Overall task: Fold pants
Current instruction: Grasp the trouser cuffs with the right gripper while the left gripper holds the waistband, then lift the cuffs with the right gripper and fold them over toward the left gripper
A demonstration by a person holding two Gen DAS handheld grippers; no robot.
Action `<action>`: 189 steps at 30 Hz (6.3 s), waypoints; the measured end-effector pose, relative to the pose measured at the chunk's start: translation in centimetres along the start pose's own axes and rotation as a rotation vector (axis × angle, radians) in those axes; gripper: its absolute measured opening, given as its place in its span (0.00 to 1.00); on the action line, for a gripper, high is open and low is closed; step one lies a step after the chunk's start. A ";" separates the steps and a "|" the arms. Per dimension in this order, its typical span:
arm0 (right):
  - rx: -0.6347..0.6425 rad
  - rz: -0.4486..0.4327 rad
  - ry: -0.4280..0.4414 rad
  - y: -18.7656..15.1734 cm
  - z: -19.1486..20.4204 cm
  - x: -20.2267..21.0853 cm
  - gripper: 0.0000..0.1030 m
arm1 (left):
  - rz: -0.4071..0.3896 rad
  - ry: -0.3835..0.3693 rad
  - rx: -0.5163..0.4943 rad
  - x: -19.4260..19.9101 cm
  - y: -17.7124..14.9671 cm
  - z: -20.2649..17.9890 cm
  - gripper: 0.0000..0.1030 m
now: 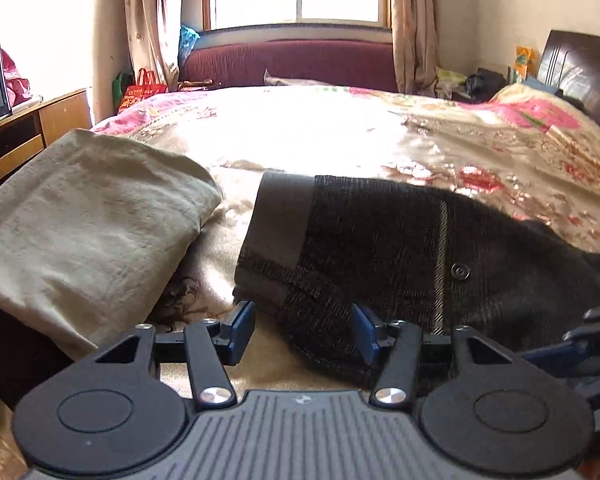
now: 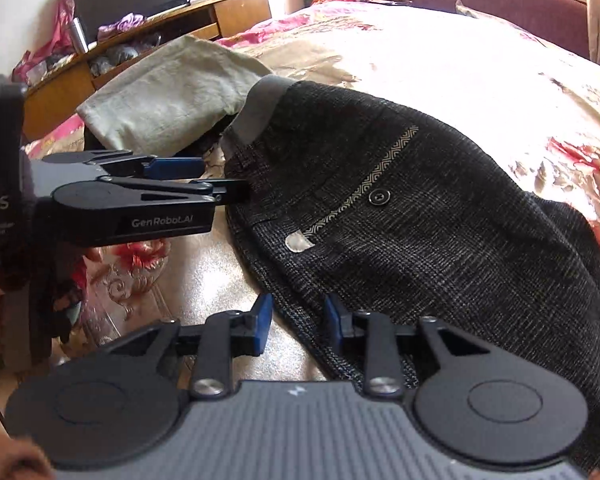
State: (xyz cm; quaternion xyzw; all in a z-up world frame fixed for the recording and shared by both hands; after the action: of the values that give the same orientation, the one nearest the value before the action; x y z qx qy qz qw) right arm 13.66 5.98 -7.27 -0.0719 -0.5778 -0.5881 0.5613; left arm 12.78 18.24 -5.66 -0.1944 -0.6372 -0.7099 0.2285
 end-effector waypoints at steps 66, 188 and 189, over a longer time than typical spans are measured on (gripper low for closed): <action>-1.332 -0.965 -0.482 -25.4 -42.6 38.7 0.31 | -0.049 -0.375 -0.939 4.1 1.9 -37.7 0.67; 0.066 -0.313 -0.211 13.9 6.2 -2.8 0.04 | 0.008 -0.128 0.137 1.7 -1.7 -1.4 0.79; 0.050 -0.347 -0.217 14.2 6.0 -2.0 0.04 | 0.003 -0.128 0.128 1.8 -1.7 -1.5 0.79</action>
State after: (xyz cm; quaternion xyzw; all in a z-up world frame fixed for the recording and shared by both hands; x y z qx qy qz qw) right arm 21.57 15.94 1.73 -0.0205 -0.6531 -0.6503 0.3876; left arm 10.32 16.73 -6.18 -0.2252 -0.6943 -0.6536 0.2002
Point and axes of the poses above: each gripper's, at about its wrist camera, not at the fingertips, and x roughly against the way its jaws point, z to its left, y to its top, the point moved 8 cm from there along -x, roughly the way its jaws point, and after that the axes turned 9 degrees about -x, right-handed, at the moved point
